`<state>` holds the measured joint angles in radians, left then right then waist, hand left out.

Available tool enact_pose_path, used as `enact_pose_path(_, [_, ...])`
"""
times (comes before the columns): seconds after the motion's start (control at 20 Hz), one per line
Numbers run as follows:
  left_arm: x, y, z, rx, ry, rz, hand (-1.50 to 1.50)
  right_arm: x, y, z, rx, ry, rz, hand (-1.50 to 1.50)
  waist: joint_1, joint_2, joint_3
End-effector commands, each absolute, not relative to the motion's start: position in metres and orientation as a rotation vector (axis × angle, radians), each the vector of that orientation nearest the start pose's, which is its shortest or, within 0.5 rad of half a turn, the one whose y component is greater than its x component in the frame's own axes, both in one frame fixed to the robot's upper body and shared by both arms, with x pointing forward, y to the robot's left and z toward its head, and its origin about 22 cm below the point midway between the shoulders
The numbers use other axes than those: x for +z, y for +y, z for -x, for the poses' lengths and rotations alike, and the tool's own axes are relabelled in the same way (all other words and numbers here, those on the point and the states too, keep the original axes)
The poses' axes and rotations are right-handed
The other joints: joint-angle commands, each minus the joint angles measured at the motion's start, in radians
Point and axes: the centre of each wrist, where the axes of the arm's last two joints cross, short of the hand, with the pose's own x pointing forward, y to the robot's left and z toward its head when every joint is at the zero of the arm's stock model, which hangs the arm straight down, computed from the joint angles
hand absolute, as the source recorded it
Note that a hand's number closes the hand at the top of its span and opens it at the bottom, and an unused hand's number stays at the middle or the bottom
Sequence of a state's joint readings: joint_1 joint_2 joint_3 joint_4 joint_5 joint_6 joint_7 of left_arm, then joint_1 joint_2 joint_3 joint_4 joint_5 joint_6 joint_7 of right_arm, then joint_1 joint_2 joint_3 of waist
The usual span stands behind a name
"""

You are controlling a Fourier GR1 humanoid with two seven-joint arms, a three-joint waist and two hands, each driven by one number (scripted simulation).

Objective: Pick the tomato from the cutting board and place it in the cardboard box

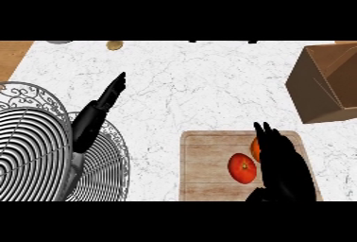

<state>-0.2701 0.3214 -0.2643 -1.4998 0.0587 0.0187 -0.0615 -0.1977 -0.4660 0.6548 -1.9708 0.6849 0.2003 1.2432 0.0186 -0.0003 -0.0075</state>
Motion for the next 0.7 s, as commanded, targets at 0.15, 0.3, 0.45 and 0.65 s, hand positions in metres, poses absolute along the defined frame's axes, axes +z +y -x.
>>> enact_pose_path(0.15, [0.057,0.252,-0.29,-0.537,-1.742,-0.1,0.0,0.088,-0.129,-0.206,0.934,-0.586,1.08,-1.5,-0.011,-0.006,0.004])
enact_pose_path(0.3, [0.069,0.259,-0.297,-0.531,-1.741,-0.108,0.0,0.088,-0.121,-0.218,0.92,-0.589,1.076,-1.5,-0.008,-0.002,0.005])
enact_pose_path(0.45, [0.061,0.264,-0.291,-0.532,-1.736,-0.101,0.0,0.09,-0.108,-0.215,0.917,-0.616,1.047,-1.5,-0.009,-0.003,0.005])
enact_pose_path(0.65, [0.067,0.249,-0.294,-0.533,-1.747,-0.101,0.0,0.077,-0.107,-0.219,0.938,-0.582,1.023,-1.5,-0.014,-0.003,0.006])
